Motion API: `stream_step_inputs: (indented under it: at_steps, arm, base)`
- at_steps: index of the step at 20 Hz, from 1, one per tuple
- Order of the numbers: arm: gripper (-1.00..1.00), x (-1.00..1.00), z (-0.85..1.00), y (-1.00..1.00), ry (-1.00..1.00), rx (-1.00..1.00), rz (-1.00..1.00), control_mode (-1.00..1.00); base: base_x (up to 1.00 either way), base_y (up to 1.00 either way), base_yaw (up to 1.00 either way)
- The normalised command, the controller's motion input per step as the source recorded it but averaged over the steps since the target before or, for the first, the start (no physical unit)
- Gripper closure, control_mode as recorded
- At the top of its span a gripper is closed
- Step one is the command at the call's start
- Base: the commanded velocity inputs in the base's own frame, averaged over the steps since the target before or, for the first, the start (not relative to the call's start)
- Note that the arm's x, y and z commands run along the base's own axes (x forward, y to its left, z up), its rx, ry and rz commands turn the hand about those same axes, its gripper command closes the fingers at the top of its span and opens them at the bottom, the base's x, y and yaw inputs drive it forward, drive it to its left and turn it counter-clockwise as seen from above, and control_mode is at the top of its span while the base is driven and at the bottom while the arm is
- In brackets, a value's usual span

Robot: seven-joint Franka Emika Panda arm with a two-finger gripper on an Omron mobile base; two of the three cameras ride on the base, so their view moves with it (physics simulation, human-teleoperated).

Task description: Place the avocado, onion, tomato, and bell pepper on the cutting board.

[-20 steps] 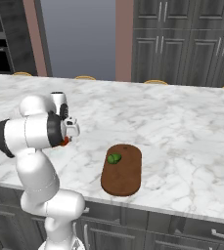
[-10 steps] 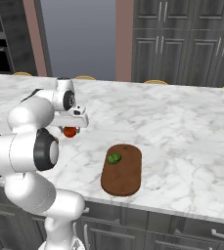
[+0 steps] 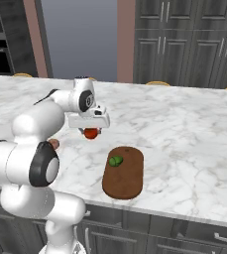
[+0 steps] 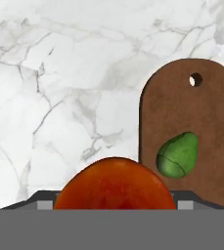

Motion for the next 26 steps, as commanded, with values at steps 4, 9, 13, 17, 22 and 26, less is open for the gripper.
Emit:
stream_step_inputs:
  at_steps: [4,9,13,17,22,26]
  arm:
    - [1.00,0.00,0.01,-0.93,0.00,0.00,0.00,-1.00]
    - [1.00,0.00,0.00,-0.81,0.00,0.00,0.00,-1.00]
    - [1.00,0.00,0.00,-0.72,0.00,0.00,0.00,-1.00]
    - [1.00,0.00,-0.15,-0.49,0.00,0.04,0.03,-1.00]
    - [1.00,-0.07,-0.36,-0.28,0.00,0.06,0.06,-1.00]
    - [1.00,-0.11,-0.43,-0.15,0.01,0.05,0.06,-1.00]
  base:
    - [0.00,0.00,0.00]
    - [0.00,0.00,0.00]
    - [0.00,0.00,0.00]
    - [0.00,0.00,0.00]
    - [0.00,0.00,0.00]
    - [0.00,0.00,0.00]
